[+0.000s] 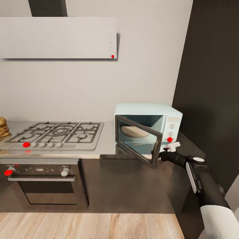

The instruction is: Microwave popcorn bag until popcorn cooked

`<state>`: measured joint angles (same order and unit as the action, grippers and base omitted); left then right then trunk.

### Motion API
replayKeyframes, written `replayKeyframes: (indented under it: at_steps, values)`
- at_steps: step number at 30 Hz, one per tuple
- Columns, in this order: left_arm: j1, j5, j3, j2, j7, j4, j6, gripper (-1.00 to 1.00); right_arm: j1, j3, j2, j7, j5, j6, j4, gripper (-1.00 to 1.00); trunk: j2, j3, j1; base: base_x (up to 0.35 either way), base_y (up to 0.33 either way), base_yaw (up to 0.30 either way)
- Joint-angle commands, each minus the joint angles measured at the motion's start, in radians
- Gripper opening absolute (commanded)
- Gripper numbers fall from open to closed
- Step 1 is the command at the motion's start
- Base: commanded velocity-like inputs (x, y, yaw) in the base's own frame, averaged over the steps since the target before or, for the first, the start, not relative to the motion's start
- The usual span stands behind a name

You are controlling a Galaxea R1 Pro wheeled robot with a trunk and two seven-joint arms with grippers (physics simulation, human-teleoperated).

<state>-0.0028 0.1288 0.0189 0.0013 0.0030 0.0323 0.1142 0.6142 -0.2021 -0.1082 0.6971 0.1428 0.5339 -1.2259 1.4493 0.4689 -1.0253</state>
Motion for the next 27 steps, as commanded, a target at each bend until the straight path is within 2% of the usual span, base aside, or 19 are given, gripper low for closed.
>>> replayKeyframes:
  at_steps: [1,10,23,27]
  values:
    - [0.0,0.006,0.001,-0.001,0.0,0.0,0.002,1.0,0.001,-0.002,0.001,0.009,0.009,0.003,-0.001,1.0,0.001,0.001,0.0,-0.167,0.173,0.0]
    - [0.0,0.006,0.001,0.001,-0.004,0.0,0.001,1.0,0.001,-0.001,0.003,0.007,0.008,0.003,-0.001,1.0,0.001,0.001,0.0,-0.161,0.179,0.0]
    - [0.0,0.006,0.001,0.002,-0.005,0.0,0.001,1.0,0.001,-0.002,0.004,0.007,0.011,0.005,-0.001,1.0,0.001,0.001,0.0,-0.01,0.294,0.0]
    - [0.0,0.006,0.001,0.0,-0.005,0.0,0.001,1.0,0.001,-0.005,-0.004,0.013,0.008,0.005,-0.001,1.0,0.001,0.001,0.0,-0.097,0.295,0.0]
